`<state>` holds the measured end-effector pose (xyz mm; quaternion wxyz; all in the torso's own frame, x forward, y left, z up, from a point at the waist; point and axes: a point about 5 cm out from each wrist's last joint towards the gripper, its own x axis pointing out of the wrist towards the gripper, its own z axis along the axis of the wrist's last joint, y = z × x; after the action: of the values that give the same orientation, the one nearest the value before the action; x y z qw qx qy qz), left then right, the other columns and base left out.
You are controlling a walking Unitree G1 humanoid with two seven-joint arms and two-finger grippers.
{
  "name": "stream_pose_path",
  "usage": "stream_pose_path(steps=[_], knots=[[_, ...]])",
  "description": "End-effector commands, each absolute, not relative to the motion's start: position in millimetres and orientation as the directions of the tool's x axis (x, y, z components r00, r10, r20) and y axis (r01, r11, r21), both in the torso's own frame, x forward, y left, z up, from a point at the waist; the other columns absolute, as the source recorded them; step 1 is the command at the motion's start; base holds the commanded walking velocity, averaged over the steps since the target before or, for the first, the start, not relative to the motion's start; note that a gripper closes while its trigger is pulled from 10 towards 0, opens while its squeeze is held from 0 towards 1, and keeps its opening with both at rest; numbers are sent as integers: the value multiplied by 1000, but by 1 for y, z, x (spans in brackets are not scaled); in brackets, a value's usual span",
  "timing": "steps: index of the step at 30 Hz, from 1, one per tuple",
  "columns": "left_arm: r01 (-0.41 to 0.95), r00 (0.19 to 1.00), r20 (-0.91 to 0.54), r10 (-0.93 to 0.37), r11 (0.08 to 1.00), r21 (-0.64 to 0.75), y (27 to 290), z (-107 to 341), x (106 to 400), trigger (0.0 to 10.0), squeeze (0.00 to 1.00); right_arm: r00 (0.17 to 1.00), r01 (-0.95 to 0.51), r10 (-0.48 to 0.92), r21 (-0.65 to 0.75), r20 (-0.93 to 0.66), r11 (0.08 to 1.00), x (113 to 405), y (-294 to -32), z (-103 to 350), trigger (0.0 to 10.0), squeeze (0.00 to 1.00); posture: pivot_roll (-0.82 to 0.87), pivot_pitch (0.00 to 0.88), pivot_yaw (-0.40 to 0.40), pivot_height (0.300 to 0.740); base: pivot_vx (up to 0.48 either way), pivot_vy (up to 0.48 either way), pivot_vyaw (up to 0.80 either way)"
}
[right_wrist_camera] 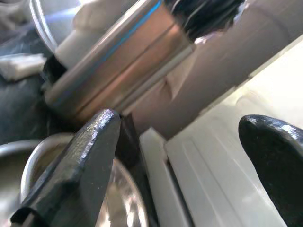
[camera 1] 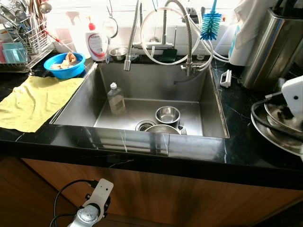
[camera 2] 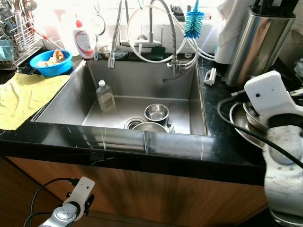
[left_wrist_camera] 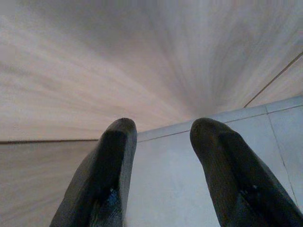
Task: Kitchen organization
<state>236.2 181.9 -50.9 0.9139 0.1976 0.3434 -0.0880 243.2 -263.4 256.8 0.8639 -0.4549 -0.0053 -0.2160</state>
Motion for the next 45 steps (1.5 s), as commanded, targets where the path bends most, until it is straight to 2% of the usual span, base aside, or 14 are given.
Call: stream_pose_path(steps=[1, 5, 9, 11, 14, 23, 27, 31, 36, 39, 42, 43, 44, 45], knots=[[299, 735, -678, -12, 903, 308, 186, -52, 234, 10000, 0, 918, 348, -352, -800, 184, 489, 240, -256, 253, 10000, 0, -175, 0, 57, 740, 0, 0, 0], [298, 735, -678, -11, 903, 309, 187, -52, 234, 10000, 0, 913, 317, -381, -840, 145, 440, 236, -253, 246, 10000, 0, -177, 0, 55, 740, 0, 0, 0], [298, 734, -679, -10, 903, 309, 187, -53, 234, 10000, 0, 890, 380, -428, -778, 159, 501, 230, -246, 242, 10000, 0, -174, 0, 51, 740, 0, 0, 0], [298, 734, -679, -11, 903, 308, 187, -52, 234, 10000, 0, 844, 498, -458, -723, 278, 478, 222, -239, 247, 10000, 0, -176, 0, 52, 740, 0, 0, 0], [300, 734, -680, -11, 903, 309, 187, -52, 234, 10000, 0, 801, 582, -473, -665, 367, 468, 215, -234, 252, 10000, 0, -178, 0, 52, 740, 0, 0, 0], [299, 735, -678, -10, 902, 311, 187, -52, 234, 10000, 0, 713, 700, -530, -511, 460, 499, 199, -226, 255, 10000, 0, -172, 0, 52, 740, 0, 0, 0], [299, 736, -677, -9, 901, 313, 187, -52, 234, 10000, 0, 678, 735, -571, -449, 463, 508, 187, -236, 246, 10000, 0, -166, 0, 48, 740, 0, 0, 0], [300, 737, -676, -9, 901, 314, 187, -52, 234, 10000, 0, 694, 719, -593, -433, 408, 543, 180, -249, 230, 10000, 0, -168, 0, 48, 740, 0, 0, 0], [299, 740, -673, -9, 900, 318, 187, -52, 235, 10000, 0, 625, 777, -661, -416, 415, 473, 167, -268, 225, 10000, 0, -170, 0, 50, 740, 0, 0, 0], [299, 740, -672, -9, 899, 318, 187, -51, 235, 10000, 0, 566, 822, -736, -327, 371, 467, 163, -279, 222, 10000, 0, -167, 0, 51, 740, 0, 0, 0], [300, 741, -672, -9, 899, 319, 187, -51, 235, 10000, 0, 548, 836, -764, -253, 340, 487, 162, -285, 221, 10000, 0, -168, 0, 53, 740, 0, 0, 0], [299, 741, -671, -8, 899, 320, 188, -51, 236, 10000, 0, 570, 821, -757, -193, 321, 537, 165, -285, 219, 10000, 0, -169, 0, 53, 740, 0, 0, 0], [299, 741, -671, -8, 899, 320, 188, -51, 236, 10000, 0, 570, 821, -757, -193, 321, 537, 165, -285, 219, 10000, 0, -169, 0, 53, 740, 0, 0, 0], [299, 741, -671, -7, 899, 321, 188, -51, 236, 10000, 0, 602, 792, -741, -105, 299, 601, 168, -282, 216, 10000, 0, -168, 0, 53, 740, 0, 0, 0]])
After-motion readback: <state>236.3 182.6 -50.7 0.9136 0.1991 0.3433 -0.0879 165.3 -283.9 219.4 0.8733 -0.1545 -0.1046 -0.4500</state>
